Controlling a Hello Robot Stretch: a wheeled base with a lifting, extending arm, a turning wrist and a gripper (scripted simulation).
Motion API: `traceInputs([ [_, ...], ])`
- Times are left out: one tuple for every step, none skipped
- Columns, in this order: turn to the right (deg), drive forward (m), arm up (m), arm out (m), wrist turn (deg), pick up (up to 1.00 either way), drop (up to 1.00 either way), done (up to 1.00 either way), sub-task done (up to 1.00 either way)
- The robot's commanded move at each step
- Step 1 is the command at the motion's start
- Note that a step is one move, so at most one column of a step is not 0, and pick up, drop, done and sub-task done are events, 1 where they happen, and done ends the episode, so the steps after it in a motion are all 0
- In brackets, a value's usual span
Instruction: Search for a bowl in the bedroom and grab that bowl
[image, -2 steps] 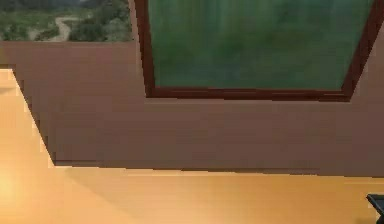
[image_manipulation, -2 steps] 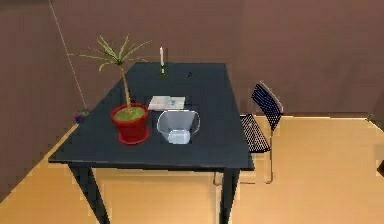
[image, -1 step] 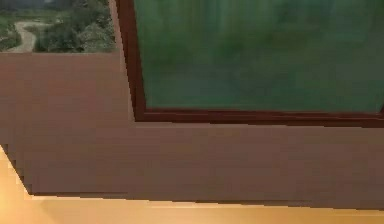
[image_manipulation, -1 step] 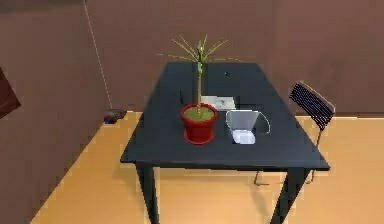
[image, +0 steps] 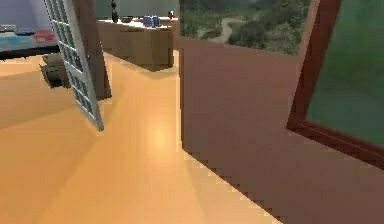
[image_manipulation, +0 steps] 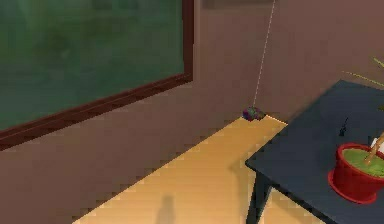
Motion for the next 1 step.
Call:
traceInputs([
  [-9.0, 0.0, 0.0, 0.0, 0.0, 0.0, 0.0, 0.0, 0.0],
])
